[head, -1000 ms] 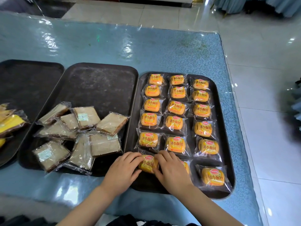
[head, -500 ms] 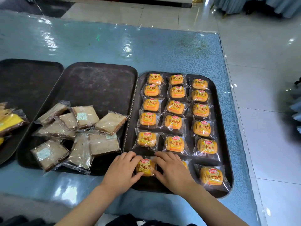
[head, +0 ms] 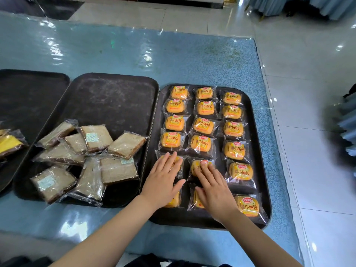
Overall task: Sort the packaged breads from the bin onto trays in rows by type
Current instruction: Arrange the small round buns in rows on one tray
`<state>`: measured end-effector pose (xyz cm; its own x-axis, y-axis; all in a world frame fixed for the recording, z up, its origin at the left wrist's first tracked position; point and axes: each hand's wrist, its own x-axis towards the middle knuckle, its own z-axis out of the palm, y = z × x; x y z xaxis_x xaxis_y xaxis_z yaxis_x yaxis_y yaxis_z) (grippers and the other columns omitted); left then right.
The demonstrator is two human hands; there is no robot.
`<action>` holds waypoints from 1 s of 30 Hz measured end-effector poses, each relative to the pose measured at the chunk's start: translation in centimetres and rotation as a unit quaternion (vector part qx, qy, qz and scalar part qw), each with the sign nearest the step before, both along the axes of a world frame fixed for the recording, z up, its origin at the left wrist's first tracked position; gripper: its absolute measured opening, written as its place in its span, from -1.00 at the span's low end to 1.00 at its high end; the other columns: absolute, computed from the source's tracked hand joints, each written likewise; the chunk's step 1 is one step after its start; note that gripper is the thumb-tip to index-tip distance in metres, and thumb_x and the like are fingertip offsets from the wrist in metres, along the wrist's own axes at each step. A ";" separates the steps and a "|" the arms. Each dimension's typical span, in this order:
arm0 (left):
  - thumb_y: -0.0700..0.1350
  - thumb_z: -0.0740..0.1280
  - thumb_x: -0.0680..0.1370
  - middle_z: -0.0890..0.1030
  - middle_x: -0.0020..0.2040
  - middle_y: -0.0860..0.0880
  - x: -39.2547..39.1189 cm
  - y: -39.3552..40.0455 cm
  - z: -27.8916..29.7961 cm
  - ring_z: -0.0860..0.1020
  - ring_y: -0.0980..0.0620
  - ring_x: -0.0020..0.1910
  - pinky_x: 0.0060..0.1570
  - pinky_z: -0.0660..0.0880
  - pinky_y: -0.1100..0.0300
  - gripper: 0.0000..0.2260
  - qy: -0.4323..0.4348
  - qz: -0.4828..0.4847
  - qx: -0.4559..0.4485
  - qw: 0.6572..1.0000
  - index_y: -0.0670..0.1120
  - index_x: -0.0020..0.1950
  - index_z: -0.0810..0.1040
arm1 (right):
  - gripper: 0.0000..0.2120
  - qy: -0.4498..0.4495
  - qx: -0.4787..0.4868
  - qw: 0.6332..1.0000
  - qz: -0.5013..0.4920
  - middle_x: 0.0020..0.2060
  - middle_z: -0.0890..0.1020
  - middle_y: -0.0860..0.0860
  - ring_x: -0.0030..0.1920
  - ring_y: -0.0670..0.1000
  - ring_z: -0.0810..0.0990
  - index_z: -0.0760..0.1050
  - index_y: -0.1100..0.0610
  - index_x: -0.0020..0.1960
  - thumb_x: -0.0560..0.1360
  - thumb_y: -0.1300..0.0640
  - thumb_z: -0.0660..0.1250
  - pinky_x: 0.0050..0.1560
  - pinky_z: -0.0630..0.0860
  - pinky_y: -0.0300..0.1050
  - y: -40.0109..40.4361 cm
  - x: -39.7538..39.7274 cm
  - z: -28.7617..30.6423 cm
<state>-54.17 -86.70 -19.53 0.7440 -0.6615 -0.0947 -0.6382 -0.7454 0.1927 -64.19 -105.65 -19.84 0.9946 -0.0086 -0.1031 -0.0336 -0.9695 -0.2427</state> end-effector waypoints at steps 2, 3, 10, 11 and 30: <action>0.26 -0.03 0.61 0.02 0.60 -0.05 -0.1 0.0 -0.7 -0.09 -0.03 0.58 0.50 -0.16 0.04 -0.38 -0.007 -0.002 0.012 1.000 -0.01 0.60 0.03 | -0.46 -0.012 -0.002 1.000 -0.006 0.53 0.21 0.03 0.54 0.11 0.12 0.15 0.03 0.55 0.63 -0.15 0.00 0.48 0.04 0.07 0.4 0.0 -0.3; 0.26 -0.02 0.61 0.04 0.60 -0.05 -0.1 0.1 -0.9 -0.07 -0.03 0.58 0.51 -0.15 0.04 -0.38 -0.011 -0.003 0.013 1.000 -0.02 0.60 0.03 | -0.47 -0.015 -0.004 1.000 -0.006 0.52 0.24 0.04 0.53 0.12 0.16 0.19 0.05 0.53 0.62 -0.15 0.01 0.48 0.07 0.08 0.5 0.1 -0.3; 0.19 0.04 0.62 0.17 0.57 -0.05 -0.2 0.7 -1.0 0.07 -0.02 0.56 0.53 0.02 -0.01 -0.42 -0.023 -0.017 0.007 1.000 -0.03 0.58 0.11 | -0.49 -0.004 -0.031 0.999 -0.012 0.46 0.33 0.11 0.47 0.14 0.26 0.27 0.06 0.49 0.62 -0.15 0.03 0.50 0.09 0.09 1.5 0.5 -0.5; 0.19 0.04 0.62 0.19 0.57 -0.05 -0.2 0.6 -1.0 0.09 -0.03 0.56 0.53 0.06 -0.03 -0.43 -0.024 -0.017 0.009 1.000 -0.03 0.58 0.13 | -0.49 -0.002 -0.032 0.999 -0.013 0.46 0.33 0.11 0.47 0.14 0.26 0.28 0.06 0.49 0.62 -0.14 0.02 0.50 0.09 0.10 1.6 0.5 -0.5; 0.17 0.07 0.61 0.26 0.53 -0.02 -0.2 0.7 0.1 0.16 0.01 0.53 0.52 0.00 0.05 -0.46 -0.015 -0.014 -0.006 1.000 -0.03 0.54 0.23 | -0.48 0.001 -0.031 0.999 -0.017 0.42 0.39 0.09 0.43 0.13 0.33 0.32 0.05 0.44 0.61 -0.20 0.03 0.47 0.16 0.10 0.8 0.9 1.1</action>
